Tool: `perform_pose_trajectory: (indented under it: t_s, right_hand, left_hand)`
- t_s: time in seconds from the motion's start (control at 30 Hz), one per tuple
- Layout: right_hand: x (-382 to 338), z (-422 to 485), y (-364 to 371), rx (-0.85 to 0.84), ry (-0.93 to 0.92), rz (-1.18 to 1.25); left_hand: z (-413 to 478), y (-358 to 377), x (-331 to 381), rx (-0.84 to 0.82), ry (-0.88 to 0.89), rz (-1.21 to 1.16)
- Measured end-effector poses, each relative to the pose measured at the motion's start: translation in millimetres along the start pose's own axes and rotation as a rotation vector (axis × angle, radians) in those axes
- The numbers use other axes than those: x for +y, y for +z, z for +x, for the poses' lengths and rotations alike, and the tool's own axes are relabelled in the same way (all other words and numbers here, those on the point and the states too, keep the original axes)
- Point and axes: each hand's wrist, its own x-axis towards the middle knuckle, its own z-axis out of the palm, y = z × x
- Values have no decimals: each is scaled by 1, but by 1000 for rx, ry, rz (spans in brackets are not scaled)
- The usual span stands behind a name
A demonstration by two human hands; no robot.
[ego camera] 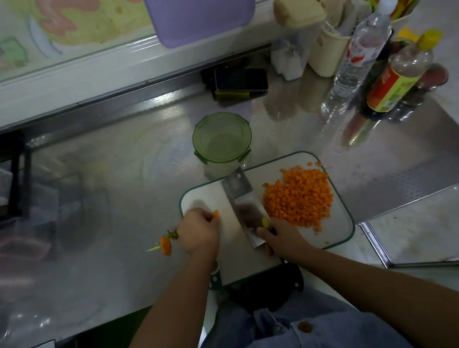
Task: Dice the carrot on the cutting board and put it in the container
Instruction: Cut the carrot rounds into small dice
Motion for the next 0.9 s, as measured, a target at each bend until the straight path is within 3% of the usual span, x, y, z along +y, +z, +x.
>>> perform_pose_trajectory:
  t_s: [0.37,0.53,0.73,0.9]
  right_hand:
    - [-2,-1,-1,-7,7,-2]
    - [-1,-4,-2,27,-49,5]
    - [2,-16,-19,178,-134,-279]
    - [0,-22,-26,135,-182,-452]
  left_hand:
    - [5,9,8,-122,-88,-59]
    - [-9,20,8,-193,-250,-324]
    - [-37,38,12,-284,-444,-656]
    - [-44,46,14,-191,-428,-651]
